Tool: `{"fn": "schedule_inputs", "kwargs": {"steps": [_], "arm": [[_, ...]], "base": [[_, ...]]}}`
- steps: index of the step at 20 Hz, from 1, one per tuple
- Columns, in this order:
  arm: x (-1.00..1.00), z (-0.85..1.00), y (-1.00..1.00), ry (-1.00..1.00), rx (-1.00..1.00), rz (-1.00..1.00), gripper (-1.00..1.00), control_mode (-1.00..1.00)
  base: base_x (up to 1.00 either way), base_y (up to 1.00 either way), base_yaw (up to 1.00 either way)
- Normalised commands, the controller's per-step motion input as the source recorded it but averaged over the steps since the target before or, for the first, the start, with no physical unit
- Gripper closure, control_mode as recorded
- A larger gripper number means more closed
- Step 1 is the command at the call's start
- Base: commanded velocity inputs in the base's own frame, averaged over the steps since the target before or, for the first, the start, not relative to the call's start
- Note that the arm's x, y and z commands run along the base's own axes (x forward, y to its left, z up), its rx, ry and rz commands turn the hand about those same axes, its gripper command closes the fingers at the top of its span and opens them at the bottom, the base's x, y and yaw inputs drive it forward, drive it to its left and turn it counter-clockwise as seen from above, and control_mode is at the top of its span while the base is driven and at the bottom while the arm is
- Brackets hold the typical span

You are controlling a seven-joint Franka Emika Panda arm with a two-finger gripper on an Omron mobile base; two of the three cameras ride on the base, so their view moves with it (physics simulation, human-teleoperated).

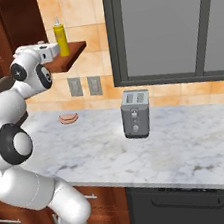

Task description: Pick the mustard and shaker from the counter and place them in the cabinet.

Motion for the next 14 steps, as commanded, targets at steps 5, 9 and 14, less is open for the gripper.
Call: {"fn": "schedule_inputs", "kwargs": {"steps": [5,9,14], "arm": [[-0.15,0.02,-0.02,0.00,0.00,-0.02,-1.00,-1.00],[-0.34,0.08,-0.10,0.00,0.00,-0.03,-1.00,-1.00],[-0.66,0.09,-0.25,0.00,0.00,-0.01,-1.00,-1.00]], "base": [[0.00,0.00,0.00],[0.00,0.00,0.00],[0.00,0.00,0.00]]}}
